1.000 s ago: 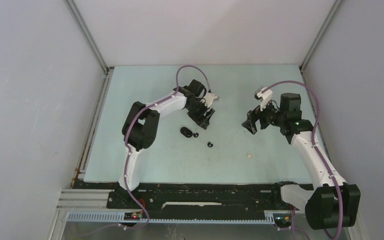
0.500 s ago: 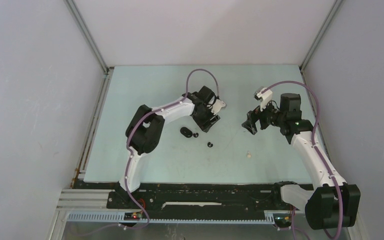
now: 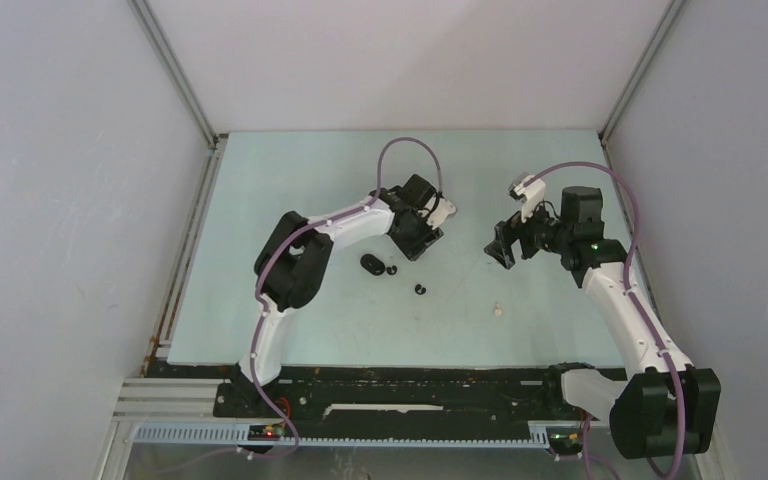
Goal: Insert the wireless bluetooth earbuds into the charging case
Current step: Pick up the charging case at the center of the board.
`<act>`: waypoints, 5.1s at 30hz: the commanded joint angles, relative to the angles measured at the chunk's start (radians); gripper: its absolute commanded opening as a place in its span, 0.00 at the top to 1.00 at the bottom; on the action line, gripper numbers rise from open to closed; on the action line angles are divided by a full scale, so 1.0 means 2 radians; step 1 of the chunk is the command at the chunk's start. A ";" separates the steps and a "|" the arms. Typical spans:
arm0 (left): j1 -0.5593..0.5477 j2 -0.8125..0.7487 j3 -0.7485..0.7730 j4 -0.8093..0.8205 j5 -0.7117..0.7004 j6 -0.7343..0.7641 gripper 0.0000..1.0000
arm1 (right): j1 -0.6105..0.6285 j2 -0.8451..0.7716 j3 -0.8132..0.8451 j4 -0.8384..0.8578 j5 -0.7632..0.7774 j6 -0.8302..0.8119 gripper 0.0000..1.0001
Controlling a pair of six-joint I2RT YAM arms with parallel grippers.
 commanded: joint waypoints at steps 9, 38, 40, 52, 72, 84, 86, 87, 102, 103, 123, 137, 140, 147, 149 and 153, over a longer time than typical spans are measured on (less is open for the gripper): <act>-0.013 -0.005 -0.010 0.033 0.004 0.007 0.61 | -0.003 0.009 0.020 0.010 0.007 0.018 0.08; -0.159 -0.242 -0.183 0.167 -0.087 -0.034 0.85 | 0.003 0.194 0.082 -0.035 -0.215 0.186 0.42; -0.159 -0.243 -0.183 0.170 -0.082 -0.033 0.86 | 0.004 0.201 0.082 -0.033 -0.226 0.188 0.43; -0.164 -0.237 -0.161 0.177 -0.073 -0.036 0.86 | 0.023 0.240 0.097 -0.063 -0.262 0.156 0.48; -0.167 -0.218 -0.145 0.179 -0.087 -0.037 0.85 | 0.038 0.259 0.111 -0.104 -0.309 0.135 0.82; -0.167 -0.291 -0.237 0.211 -0.119 -0.094 0.39 | 0.011 0.244 0.113 -0.117 -0.306 0.117 0.99; -0.166 -0.325 -0.279 0.236 -0.114 -0.120 0.36 | 0.006 0.244 0.113 -0.119 -0.312 0.116 1.00; -0.165 -0.341 -0.299 0.251 -0.108 -0.143 0.35 | 0.005 0.243 0.113 -0.118 -0.313 0.115 1.00; -0.092 -0.356 -0.631 0.967 -0.002 -0.592 0.20 | 0.006 0.237 0.113 -0.126 -0.354 0.106 0.99; -0.092 -0.333 -0.625 0.981 0.009 -0.612 0.20 | 0.006 0.237 0.113 -0.126 -0.356 0.106 1.00; -0.108 -0.257 -0.557 0.986 0.032 -0.647 0.35 | -0.001 0.238 0.113 -0.126 -0.376 0.112 0.99; -0.114 -0.244 -0.572 0.985 0.022 -0.652 0.37 | -0.004 0.238 0.113 -0.124 -0.371 0.116 0.99; -0.113 -0.221 -0.558 0.987 0.009 -0.665 0.42 | -0.005 0.239 0.113 -0.125 -0.372 0.115 0.99; -0.112 -0.201 -0.535 0.990 0.019 -0.663 0.51 | -0.008 0.242 0.113 -0.124 -0.371 0.117 0.98; -0.112 -0.198 -0.532 0.991 0.020 -0.665 0.51 | -0.007 0.244 0.113 -0.123 -0.372 0.117 0.98; -0.109 -0.190 -0.531 0.994 0.016 -0.676 0.52 | -0.007 0.245 0.113 -0.123 -0.375 0.118 0.98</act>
